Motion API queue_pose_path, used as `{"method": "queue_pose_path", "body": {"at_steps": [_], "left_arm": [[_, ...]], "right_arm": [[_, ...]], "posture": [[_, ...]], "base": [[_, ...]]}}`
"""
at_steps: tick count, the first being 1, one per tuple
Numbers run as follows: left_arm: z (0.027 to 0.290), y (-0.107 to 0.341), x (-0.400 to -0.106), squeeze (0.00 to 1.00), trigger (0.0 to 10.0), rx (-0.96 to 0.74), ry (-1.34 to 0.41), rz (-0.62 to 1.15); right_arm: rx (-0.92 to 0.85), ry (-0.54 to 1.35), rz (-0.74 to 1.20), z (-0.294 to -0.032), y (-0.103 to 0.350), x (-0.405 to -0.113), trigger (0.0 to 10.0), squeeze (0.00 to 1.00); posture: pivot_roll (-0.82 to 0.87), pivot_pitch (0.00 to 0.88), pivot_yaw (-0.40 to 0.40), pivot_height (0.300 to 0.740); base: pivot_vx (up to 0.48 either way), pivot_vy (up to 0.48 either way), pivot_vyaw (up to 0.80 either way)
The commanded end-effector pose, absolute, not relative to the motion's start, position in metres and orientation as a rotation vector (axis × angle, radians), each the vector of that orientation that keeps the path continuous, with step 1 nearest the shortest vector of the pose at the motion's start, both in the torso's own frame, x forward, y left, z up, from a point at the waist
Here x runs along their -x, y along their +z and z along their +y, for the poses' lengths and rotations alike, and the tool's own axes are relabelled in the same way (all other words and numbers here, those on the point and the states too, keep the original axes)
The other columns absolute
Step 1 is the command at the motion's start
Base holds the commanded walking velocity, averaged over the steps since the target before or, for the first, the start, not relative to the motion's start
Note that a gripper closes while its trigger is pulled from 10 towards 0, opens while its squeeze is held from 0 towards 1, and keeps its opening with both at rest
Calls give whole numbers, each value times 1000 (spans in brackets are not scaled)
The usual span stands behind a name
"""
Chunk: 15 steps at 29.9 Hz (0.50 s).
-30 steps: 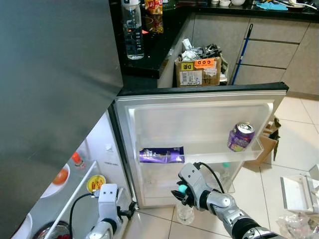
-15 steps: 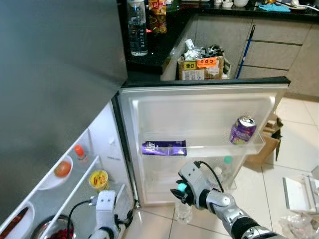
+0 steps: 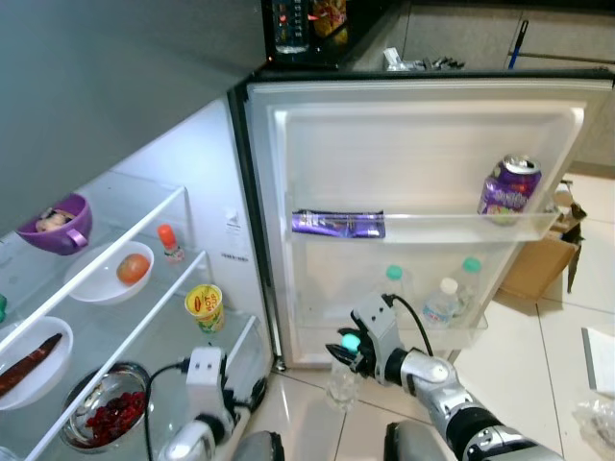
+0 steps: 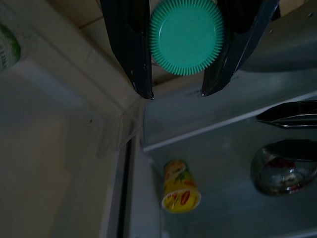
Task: Restocking fridge
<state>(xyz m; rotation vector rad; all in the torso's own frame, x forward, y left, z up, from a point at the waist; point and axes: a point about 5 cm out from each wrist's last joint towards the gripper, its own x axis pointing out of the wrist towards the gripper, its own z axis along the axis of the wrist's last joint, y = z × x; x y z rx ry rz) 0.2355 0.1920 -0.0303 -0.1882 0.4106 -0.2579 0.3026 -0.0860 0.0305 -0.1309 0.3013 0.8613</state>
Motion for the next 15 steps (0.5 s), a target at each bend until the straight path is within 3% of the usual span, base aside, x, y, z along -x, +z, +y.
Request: {"method": "queue_pose_path", "body": {"at_steps": [1,15], "left_arm": [[189,-26,-240,0,10000,192,-281,376],[168,-10,-251,0,10000,214,-480,265]], "right_arm": [[122,850,234,-87,45,-312,10000,0],[66,931,89,-82,88,-334,10000,0]], "posture": [[-48,0,-19,605],[-58,0,-29,555]], "base": [[0,0,0],[0,0,0]]}}
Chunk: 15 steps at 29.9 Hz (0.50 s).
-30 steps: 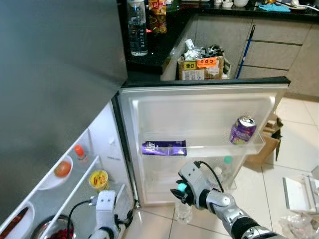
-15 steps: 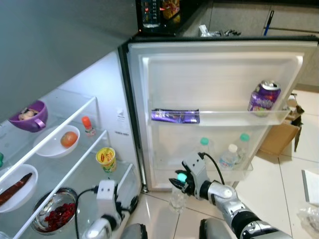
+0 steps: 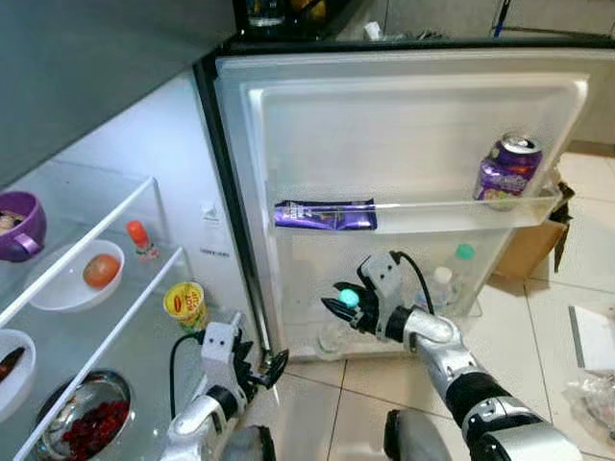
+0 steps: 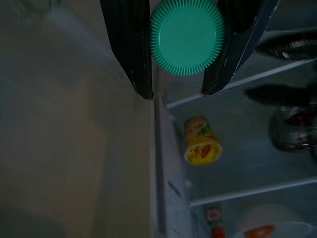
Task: Restocking fridge
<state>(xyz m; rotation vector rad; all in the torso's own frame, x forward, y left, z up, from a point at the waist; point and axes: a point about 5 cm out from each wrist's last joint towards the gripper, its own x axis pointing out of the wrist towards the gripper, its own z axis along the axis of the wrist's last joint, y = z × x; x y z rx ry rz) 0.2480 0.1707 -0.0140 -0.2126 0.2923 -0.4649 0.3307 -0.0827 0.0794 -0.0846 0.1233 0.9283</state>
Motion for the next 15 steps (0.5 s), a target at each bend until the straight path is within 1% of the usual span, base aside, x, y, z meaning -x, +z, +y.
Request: {"method": "queue_pose_path", "body": {"at_steps": [1,2,9,11,12,14,15], "left_arm": [[168,-10,-251,0,10000,214,-480,265],[167,-8,-253,0,10000,216,-489,250],[164,-5,-254,0,10000,210,-532,229],[164,-3,-254,0,10000,211,-553,219],[164,-3,-254,0,10000,211,-553,219],[163,-2,-255,0,10000,210,-564,212],[163,-2,-255,0,10000,210,-564,212]], "right_arm": [[66,931,89,-82,88,-334,10000,0],[63,946,87,-80,88,-334,10000,0],[103,992,72,-71,88,-329,10000,0],[122,1024,20,-66,95,-327,10000,0],[122,1024,20,-66,95,-327,10000,0],[148,1077,-57,-62,104,-323,10000,0],[148,1077,-57,-62,104,-323,10000,0]], "posture": [[-58,0,-29,555],[-58,0,-29,545],[-55,0,-30,520],[-59,0,-24,505],[-59,0,-24,505],[-58,0,-24,500],[-58,0,-24,500]], "base": [[0,0,0],[0,0,0],[0,0,0],[0,0,0],[0,0,0],[0,0,0],[0,0,0]]}}
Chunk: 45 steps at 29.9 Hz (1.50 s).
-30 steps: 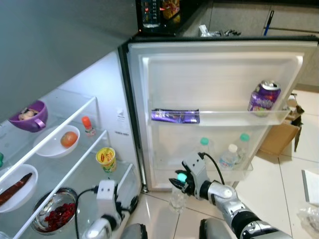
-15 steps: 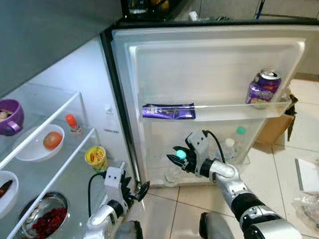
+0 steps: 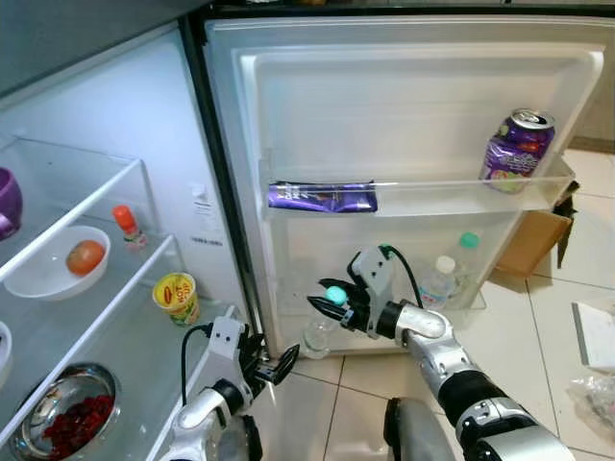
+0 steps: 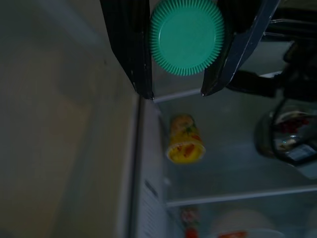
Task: Restocking fridge
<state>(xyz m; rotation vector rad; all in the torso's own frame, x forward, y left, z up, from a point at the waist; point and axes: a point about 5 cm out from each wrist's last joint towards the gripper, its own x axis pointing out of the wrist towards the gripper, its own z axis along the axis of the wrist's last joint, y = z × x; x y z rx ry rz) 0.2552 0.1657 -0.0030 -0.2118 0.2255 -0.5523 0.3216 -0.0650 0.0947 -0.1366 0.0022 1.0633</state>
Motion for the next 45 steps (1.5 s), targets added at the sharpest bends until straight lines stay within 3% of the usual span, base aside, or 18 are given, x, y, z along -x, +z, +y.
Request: {"method": "queue_pose_path", "body": {"at_steps": [1,8,15,20,31,45], "left_arm": [[164,-1,-256,0,10000,209,-565,210],[164,0,-256,0,10000,208,-580,207],[163,0,-255,0,10000,209,-604,206],[164,0,-255,0,10000,209,-608,206],[164,0,-256,0,10000,216,-618,209],[159,4,-255,0,10000,225,-656,166]], "right_arm": [[178,1108,-89,-59,108,-320,10000,0],[323,1179,-191,-56,116,-309,10000,0],[612,1146,-282,-60,118,-301,10000,0],[642,1094,-314,-63,123,-302,10000,0],[548,1025,-419,-53,142,-296,10000,0],[354,685,-275,-84,124,-329,10000,0]], "posture": [[-58,0,-25,500],[-61,0,-24,500],[-69,0,-25,500],[-73,0,-24,500],[-79,0,-18,500],[-50,0,-15,500]], "base": [[0,0,0],[0,0,0],[0,0,0],[0,0,0],[0,0,0],[0,0,0]]}}
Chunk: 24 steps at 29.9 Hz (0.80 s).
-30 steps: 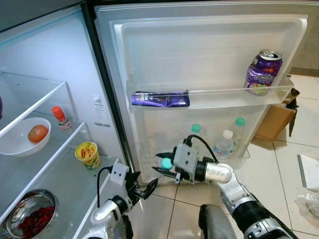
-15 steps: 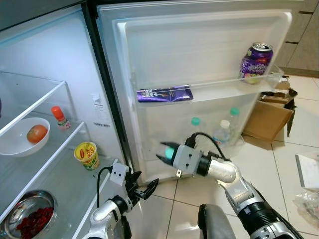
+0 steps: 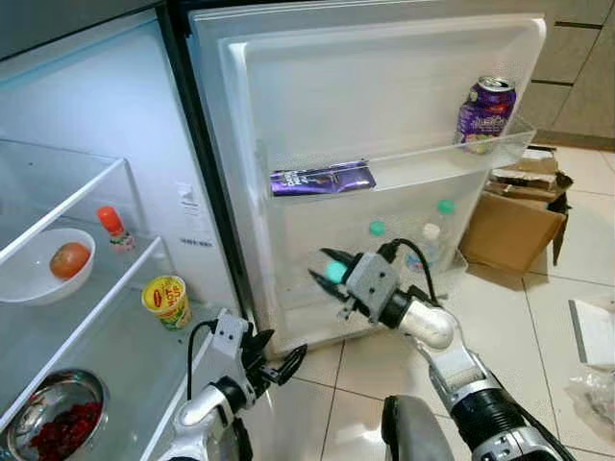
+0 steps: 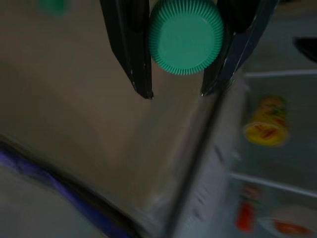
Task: Restocking fridge
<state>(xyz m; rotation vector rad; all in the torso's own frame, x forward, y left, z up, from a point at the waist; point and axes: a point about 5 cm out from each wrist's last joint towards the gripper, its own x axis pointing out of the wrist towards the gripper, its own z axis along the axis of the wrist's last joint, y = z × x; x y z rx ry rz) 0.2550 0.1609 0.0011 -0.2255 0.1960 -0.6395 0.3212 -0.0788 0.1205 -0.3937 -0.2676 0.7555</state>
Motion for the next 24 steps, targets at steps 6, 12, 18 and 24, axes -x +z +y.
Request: {"method": "queue_pose_path", "body": {"at_steps": [6,12,18,24], "left_arm": [[157,15,-259,0,10000,215,-692,93],[158,26,-263,0,10000,198,-722,33],[162,35,-264,0,10000,178,-733,-7],[167,43,-262,0,10000,178,-728,-42]], "right_arm": [[243,513,-214,-104,122,-345,10000,0],[187,425,-223,-113,128,-352,10000,0],[84,394,-253,-110,140,-361,10000,0],[-54,436,-269,-95,152,-367,10000,0]], "posture": [[-28,0,-5,500],[-15,0,4,500],[-5,15,13,500],[3,31,13,500]], "base": [[0,0,0],[0,0,0],[0,0,0],[0,0,0]]}}
